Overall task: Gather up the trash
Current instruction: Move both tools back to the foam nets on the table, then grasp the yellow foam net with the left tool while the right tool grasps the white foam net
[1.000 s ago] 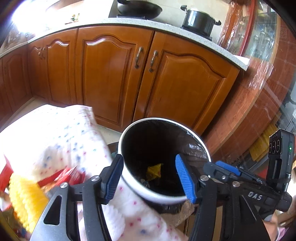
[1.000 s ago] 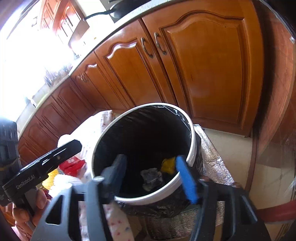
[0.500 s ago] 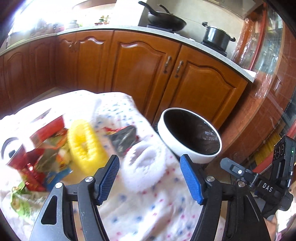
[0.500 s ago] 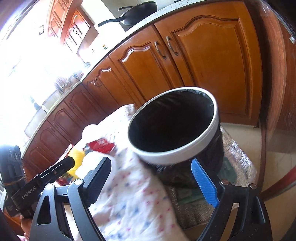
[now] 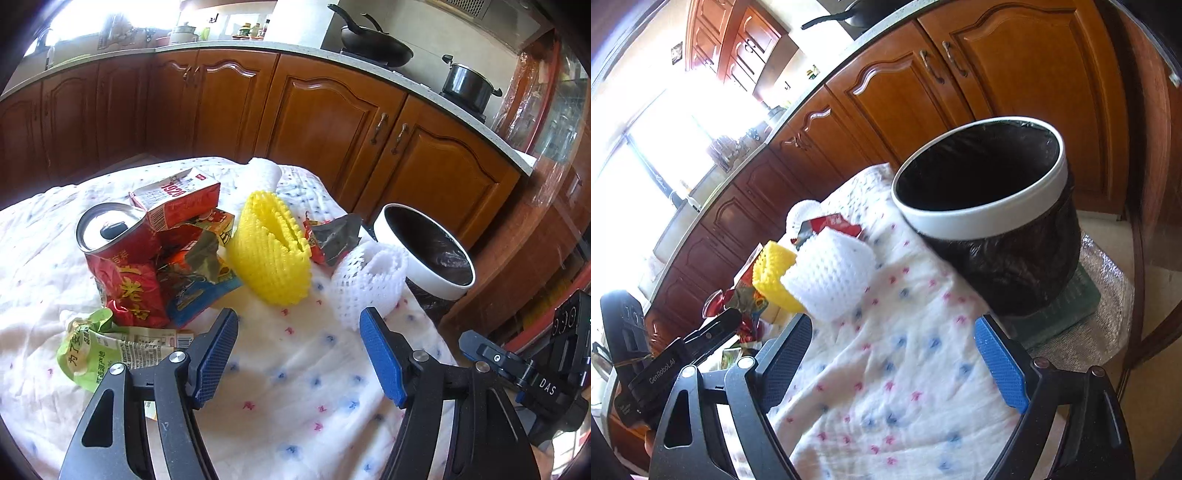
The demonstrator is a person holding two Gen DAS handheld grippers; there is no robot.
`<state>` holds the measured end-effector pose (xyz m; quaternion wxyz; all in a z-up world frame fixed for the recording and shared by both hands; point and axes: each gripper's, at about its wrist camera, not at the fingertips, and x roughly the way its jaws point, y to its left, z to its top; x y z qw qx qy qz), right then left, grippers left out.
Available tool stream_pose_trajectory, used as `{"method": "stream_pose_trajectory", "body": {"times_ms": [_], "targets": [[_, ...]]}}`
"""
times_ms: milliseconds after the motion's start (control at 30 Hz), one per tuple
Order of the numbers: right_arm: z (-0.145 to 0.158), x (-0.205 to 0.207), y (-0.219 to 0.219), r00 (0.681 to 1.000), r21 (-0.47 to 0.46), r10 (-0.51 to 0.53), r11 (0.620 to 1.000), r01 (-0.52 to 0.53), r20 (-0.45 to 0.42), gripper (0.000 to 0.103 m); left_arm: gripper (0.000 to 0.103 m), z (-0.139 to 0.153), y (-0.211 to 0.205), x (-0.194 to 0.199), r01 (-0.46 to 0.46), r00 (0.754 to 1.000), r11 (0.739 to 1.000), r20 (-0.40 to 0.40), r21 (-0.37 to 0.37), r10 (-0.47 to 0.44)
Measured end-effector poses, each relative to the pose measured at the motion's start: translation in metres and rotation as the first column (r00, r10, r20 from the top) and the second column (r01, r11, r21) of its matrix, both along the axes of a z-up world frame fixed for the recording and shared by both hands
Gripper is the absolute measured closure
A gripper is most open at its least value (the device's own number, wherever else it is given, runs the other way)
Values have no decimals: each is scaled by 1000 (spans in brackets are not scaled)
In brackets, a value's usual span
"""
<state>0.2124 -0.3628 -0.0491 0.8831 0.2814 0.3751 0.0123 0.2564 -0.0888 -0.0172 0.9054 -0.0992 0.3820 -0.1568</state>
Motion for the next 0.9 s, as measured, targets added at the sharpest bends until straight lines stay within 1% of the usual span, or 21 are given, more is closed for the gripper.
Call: {"method": "stream_pose_trajectory", "body": {"times_ms": [233, 400, 500, 700, 900], "targets": [[-1, 2, 16, 1000, 4, 23, 1000, -23, -2, 12, 35, -6, 13, 1, -9, 1000, 1000, -18, -9, 8], [0, 10, 22, 999, 5, 41, 999, -41, 1, 12, 35, -7, 11, 9, -9, 1000, 1000, -24, -6, 9], [3, 18, 24, 999, 2, 51, 999, -51, 15, 12, 35, -6, 6, 16, -14, 1000, 1000, -18, 9, 15], [10, 46, 25, 997, -6, 66, 998, -66, 50, 12, 35, -8, -9, 44, -33, 999, 999, -33, 38, 34], [5, 79, 25, 996, -5, 84, 996, -84, 34, 13, 35, -14, -20, 75, -71, 995, 995, -64, 72, 76]]}}
